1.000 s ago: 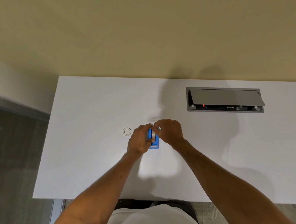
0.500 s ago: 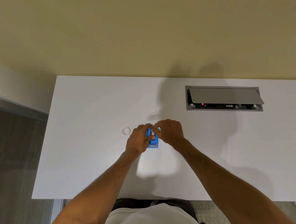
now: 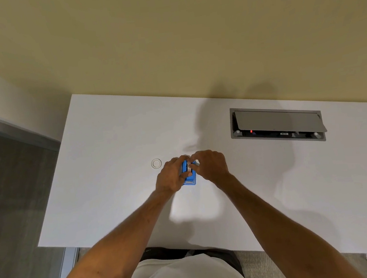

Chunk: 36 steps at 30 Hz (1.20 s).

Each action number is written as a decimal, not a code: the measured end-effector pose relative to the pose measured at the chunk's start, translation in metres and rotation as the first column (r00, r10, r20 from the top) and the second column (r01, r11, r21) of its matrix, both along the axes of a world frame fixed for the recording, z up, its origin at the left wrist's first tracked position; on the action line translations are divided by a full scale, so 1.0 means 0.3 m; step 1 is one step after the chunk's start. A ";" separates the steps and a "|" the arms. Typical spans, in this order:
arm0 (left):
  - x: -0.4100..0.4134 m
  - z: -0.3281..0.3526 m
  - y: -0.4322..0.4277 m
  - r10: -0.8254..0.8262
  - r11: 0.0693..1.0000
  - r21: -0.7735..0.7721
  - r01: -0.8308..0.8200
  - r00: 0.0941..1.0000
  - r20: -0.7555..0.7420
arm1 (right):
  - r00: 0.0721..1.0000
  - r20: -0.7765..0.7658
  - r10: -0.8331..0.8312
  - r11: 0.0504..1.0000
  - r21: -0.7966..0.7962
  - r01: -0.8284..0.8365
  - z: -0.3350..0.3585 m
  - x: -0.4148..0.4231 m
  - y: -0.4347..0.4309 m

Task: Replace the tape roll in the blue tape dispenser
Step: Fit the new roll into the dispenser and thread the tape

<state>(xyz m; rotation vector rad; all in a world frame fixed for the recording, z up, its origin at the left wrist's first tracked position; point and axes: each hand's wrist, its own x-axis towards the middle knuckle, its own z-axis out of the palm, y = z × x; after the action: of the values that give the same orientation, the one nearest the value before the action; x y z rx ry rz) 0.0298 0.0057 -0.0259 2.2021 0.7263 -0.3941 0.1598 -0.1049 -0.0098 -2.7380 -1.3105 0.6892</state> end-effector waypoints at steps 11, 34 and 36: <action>0.004 0.002 -0.007 0.020 1.000 -0.001 -0.020 1.000 -0.008 | 1.000 0.022 -0.006 1.000 -0.022 0.006 -0.002 0.000 0.012; -0.017 0.004 0.016 0.040 0.997 -0.071 -0.039 0.999 0.020 | 0.994 -0.074 -0.082 0.995 0.050 0.086 -0.003 -0.012 0.002; -0.015 0.005 0.016 0.027 0.998 -0.065 -0.025 0.999 0.020 | 0.995 -0.076 -0.069 0.997 0.041 0.072 -0.009 -0.018 -0.006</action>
<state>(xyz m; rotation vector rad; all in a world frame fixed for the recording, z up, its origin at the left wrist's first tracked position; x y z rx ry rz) 0.0255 0.0105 -0.0245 2.1310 0.7203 -0.3757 0.1543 -0.1068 -0.0126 -2.6818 -1.1939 0.7400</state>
